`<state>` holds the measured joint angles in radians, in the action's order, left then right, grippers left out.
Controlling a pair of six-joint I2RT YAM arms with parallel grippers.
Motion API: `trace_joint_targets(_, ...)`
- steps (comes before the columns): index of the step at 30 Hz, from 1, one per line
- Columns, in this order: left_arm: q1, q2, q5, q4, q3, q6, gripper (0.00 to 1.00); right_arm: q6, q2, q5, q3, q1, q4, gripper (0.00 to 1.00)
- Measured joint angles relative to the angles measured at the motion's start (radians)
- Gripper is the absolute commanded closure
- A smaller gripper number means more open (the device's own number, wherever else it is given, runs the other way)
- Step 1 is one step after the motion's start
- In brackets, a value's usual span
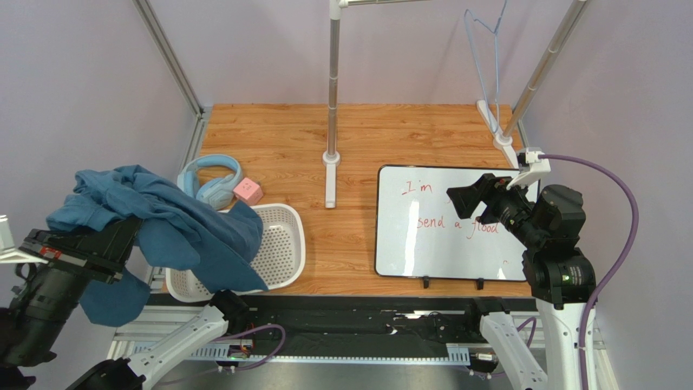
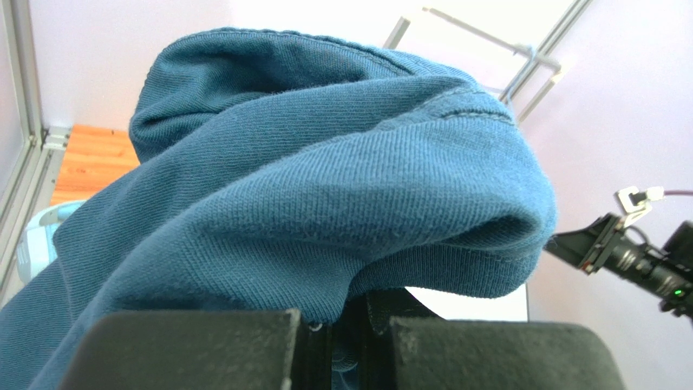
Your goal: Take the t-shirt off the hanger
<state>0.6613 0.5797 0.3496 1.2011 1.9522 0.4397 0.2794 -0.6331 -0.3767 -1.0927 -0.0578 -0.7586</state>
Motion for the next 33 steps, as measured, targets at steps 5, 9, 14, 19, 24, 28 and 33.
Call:
trace_joint_targets(5, 0.0, 0.001, 0.0, -0.017, -0.116, 0.0, 1.0, 0.0, 0.0, 0.0, 0.0, -0.001, 0.0, 0.22)
trace_joint_targets(9, 0.0, 0.034, 0.029, -0.031, -0.242, 0.0, 1.0, 0.0, 0.0, 0.0, 0.0, -0.002, 0.0, 0.22)
trace_joint_targets(14, 0.0, 0.195, 0.108, -0.056, -0.34, 0.003, 1.0, -0.001, -0.001, 0.001, 0.0, -0.012, 0.0, 0.22)
trace_joint_targets(19, -0.003, 0.322, 0.205, -0.076, -0.397, 0.039, 1.0, -0.008, -0.001, 0.01, 0.0, -0.023, -0.002, 0.22)
trace_joint_targets(24, -0.039, 0.224, 0.274, -0.037, -0.589, 0.145, 1.0, -0.016, 0.0, 0.021, 0.0, -0.034, -0.003, 0.22)
trace_joint_targets(28, -0.051, 0.093, 0.295, 0.032, -0.741, 0.263, 1.0, -0.016, 0.007, 0.026, 0.0, -0.037, -0.003, 0.21)
trace_joint_targets(33, -0.058, 0.035, 0.209, -0.003, -0.982, 0.409, 1.0, -0.016, 0.015, 0.025, 0.013, -0.037, 0.001, 0.21)
